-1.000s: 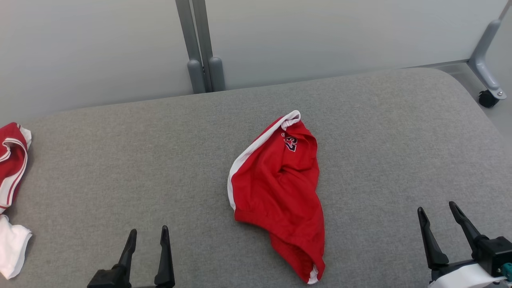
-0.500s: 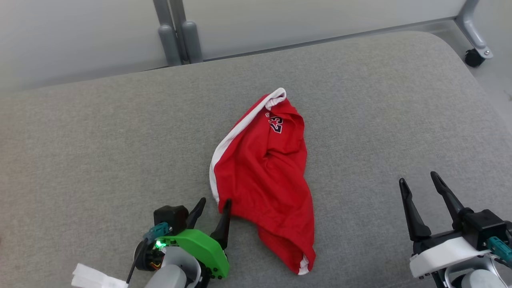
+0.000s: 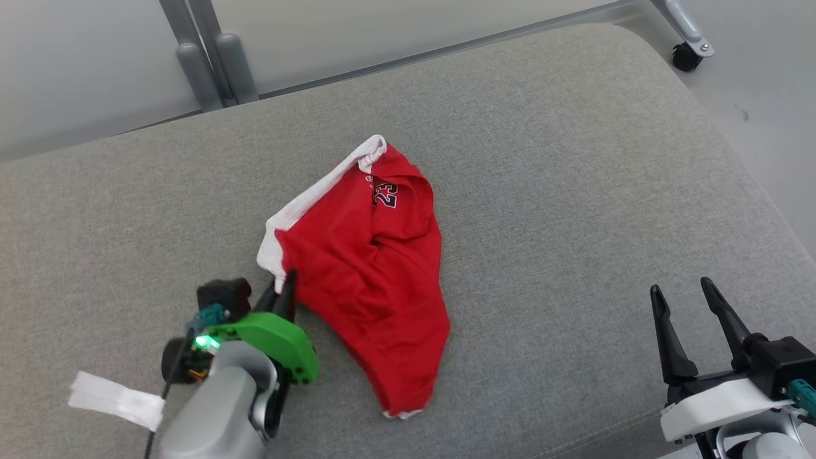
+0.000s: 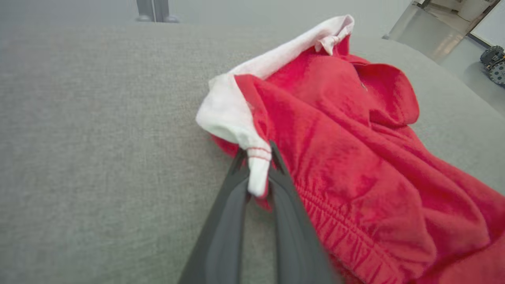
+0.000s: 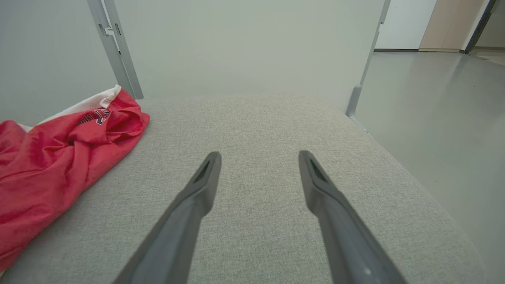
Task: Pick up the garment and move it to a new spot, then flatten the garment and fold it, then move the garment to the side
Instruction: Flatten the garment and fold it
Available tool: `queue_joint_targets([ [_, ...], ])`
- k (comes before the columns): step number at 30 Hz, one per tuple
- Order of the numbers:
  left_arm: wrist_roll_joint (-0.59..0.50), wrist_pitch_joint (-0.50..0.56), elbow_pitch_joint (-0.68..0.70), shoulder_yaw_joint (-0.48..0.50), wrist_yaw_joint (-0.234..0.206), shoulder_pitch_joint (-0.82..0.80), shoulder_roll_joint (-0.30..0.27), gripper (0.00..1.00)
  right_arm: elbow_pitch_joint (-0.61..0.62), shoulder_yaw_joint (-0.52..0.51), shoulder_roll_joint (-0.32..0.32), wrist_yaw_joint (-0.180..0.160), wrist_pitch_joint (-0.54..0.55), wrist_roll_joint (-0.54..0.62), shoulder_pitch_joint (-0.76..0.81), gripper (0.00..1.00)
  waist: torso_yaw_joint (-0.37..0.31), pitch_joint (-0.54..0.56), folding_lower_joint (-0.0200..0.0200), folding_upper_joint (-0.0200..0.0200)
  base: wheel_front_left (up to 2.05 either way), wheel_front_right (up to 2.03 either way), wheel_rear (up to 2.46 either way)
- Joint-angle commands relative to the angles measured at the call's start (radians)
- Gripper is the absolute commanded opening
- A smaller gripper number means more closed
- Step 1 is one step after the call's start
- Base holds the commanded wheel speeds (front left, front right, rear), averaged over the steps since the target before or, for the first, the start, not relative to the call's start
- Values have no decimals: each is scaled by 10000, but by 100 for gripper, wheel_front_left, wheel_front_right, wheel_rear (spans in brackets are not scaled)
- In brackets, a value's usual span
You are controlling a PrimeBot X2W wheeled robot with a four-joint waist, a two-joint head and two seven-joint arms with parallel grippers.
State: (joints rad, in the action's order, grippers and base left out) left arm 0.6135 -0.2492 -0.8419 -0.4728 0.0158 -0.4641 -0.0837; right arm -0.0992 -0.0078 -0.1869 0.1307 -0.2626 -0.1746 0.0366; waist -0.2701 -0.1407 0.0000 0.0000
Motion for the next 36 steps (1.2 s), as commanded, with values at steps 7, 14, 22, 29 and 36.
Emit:
queue_joint_targets([
  [7, -1056, -167, 343, 348, -693, -1983, -1044, 0, -45, 123, 27, 0, -32, -74, -190, 100, 14, 112, 0, 0, 0, 0, 0],
  [14, -2144, -162, 1793, 390, -497, -3229, -1465, 0, -76, 159, -20, 0, -32, -102, -190, 100, -17, 219, 0, 0, 0, 0, 0],
  [22, -2854, -150, 3107, -1117, 867, -2321, -870, 0, -164, 15, -7, 0, -32, -159, 81, 100, 71, 476, 0, 0, 0, 0, 0],
  [29, -2775, 65, 4120, -4229, 1143, 380, -752, 0, -209, -250, -1, 0, -32, -195, 395, 100, 409, 618, 0, 0, 0, 0, 0],
  [36, -2292, -50, 3272, -5538, 1136, 1899, -1358, 0, -251, -260, 70, 0, -32, -168, 423, 100, 786, 619, 0, 0, 0, 0, 0],
])
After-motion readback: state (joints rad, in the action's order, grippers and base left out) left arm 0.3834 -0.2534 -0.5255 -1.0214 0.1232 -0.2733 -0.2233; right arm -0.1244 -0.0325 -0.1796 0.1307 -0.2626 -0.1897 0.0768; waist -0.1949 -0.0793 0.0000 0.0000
